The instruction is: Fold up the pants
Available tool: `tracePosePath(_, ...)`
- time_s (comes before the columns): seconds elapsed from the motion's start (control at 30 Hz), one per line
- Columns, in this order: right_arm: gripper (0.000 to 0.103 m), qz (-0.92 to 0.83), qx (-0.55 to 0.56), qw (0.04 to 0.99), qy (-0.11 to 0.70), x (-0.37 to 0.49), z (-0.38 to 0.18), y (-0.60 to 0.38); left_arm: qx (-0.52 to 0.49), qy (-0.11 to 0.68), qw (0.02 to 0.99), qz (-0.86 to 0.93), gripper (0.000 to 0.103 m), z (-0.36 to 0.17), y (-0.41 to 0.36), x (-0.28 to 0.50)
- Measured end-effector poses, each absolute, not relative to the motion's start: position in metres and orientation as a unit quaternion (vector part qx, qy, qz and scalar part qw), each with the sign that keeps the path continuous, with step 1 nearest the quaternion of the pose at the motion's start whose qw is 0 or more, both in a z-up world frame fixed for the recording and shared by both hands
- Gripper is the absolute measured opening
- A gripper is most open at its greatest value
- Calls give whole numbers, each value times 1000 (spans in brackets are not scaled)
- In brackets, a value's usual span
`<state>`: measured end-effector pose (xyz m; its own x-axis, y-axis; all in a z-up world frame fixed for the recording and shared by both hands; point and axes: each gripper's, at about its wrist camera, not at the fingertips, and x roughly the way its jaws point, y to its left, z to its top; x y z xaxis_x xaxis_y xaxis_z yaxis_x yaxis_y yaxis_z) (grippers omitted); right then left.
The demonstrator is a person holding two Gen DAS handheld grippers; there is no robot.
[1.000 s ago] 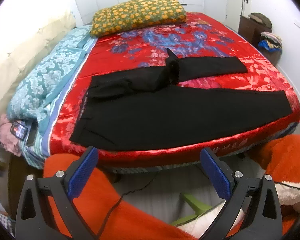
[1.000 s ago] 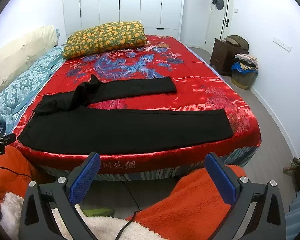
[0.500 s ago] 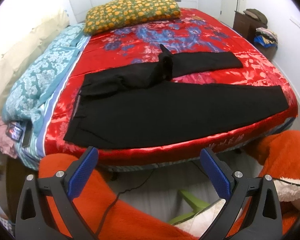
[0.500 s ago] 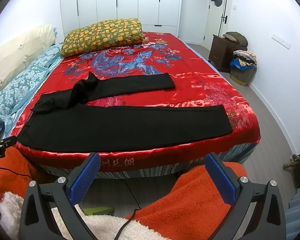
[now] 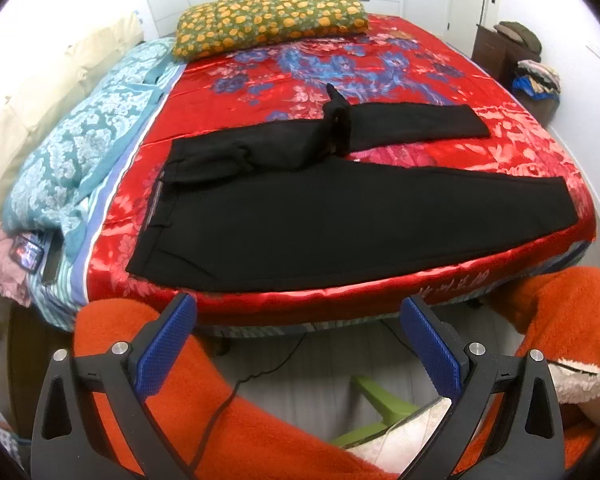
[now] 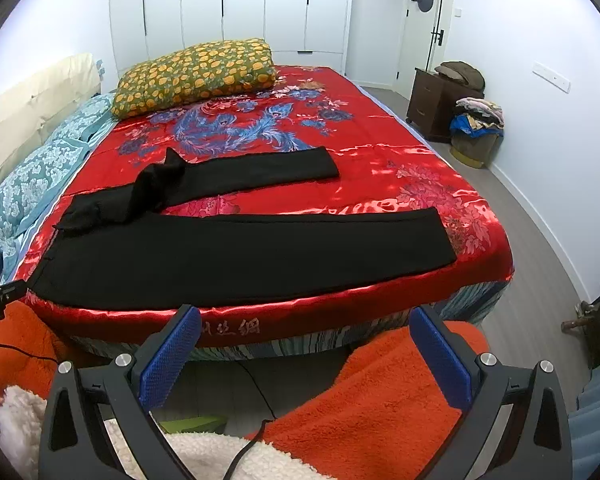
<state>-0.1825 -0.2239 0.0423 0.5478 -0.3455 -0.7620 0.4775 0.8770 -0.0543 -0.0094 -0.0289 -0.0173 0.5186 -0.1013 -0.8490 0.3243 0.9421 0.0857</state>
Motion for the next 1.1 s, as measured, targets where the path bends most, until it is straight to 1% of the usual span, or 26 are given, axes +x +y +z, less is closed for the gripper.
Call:
tracePosePath(0.33,103,-256,51,867,425,-176,43,-218,103,475,865,-122,102,-17,-21,-5)
tracePosePath(1.1,103,-243,34,864,440,-165,40,-210,95,477,868,-101,102,-17,-8,-6)
